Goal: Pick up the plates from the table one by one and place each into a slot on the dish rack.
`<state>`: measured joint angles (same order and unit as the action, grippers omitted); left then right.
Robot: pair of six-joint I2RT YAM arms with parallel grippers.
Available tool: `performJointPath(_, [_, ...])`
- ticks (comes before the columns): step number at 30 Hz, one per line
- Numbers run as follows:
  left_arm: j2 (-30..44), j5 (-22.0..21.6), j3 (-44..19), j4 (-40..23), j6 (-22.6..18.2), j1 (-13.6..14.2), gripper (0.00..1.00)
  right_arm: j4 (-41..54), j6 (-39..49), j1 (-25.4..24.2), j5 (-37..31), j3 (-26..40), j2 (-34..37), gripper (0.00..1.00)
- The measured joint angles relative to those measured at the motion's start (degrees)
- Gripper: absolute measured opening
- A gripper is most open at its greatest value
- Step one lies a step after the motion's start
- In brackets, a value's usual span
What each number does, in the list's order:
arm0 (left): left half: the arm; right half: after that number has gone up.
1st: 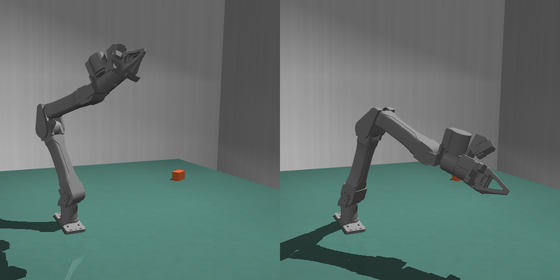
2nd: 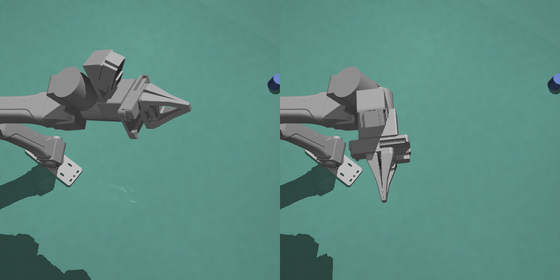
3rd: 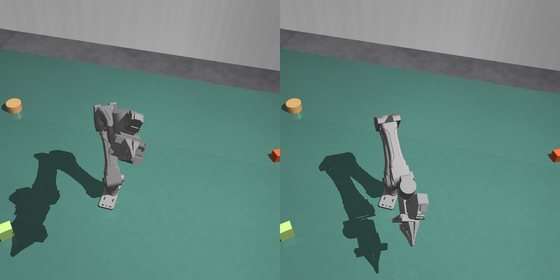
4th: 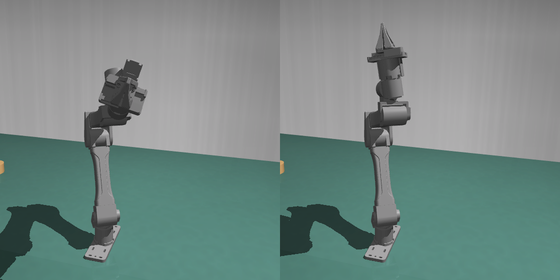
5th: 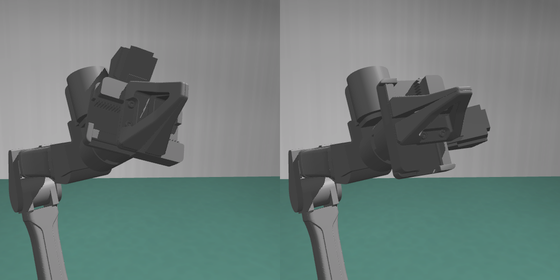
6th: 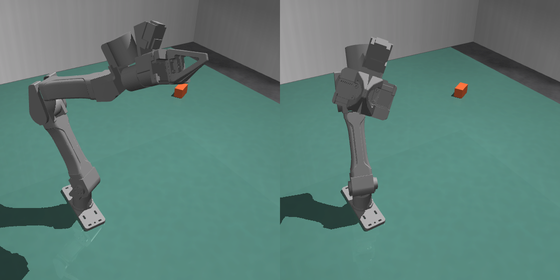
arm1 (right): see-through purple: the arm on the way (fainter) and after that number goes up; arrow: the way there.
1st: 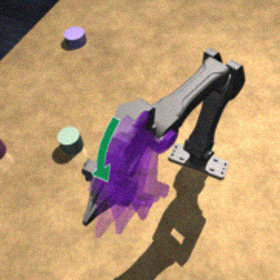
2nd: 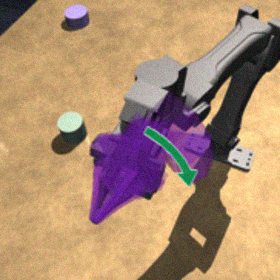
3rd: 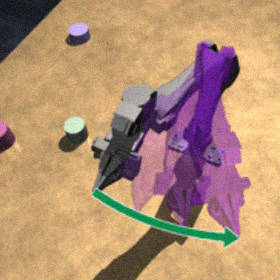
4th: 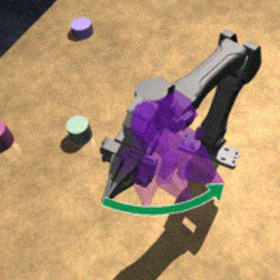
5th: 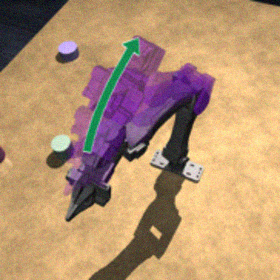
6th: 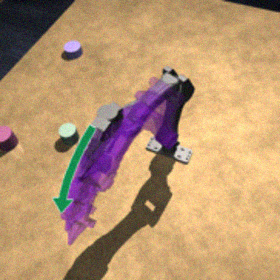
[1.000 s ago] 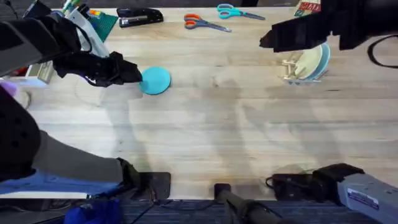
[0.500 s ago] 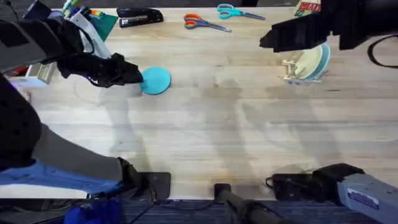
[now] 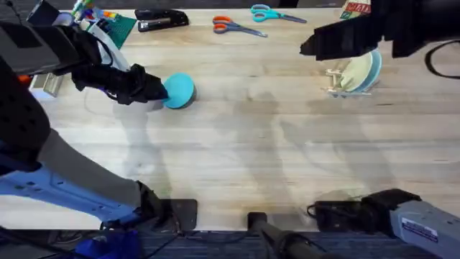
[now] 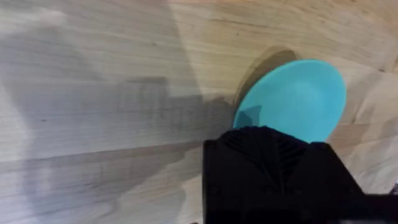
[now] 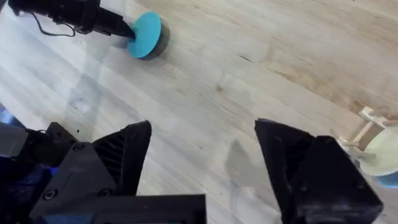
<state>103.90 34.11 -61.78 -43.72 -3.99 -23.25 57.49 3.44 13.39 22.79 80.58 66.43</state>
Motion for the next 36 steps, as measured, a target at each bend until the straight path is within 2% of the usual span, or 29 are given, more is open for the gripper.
performJointPath(6, [2.1,2.6,-1.0,0.9,0.7,-0.3,0.04,0.0,0.0,0.0,0.0,0.0,0.0,0.994])
performJointPath(16, [7.1,11.2,-2.2,3.5,0.7,-0.8,0.04,0.0,-0.1,0.0,0.0,0.0,0.0,0.995])
performJointPath(21, [8.2,13.5,-2.3,3.9,0.5,-1.0,0.04,-0.2,-0.3,2.1,0.0,0.0,0.7,0.995])
performJointPath(30, [8.2,13.7,-2.3,4.1,0.5,-1.1,0.041,-10.3,-4.9,10.0,0.5,0.0,11.4,0.995])
performJointPath(36, [8.2,13.7,-2.3,4.1,0.5,-1.1,0.041,-17.2,-8.0,13.1,0.6,0.0,18.9,0.995])
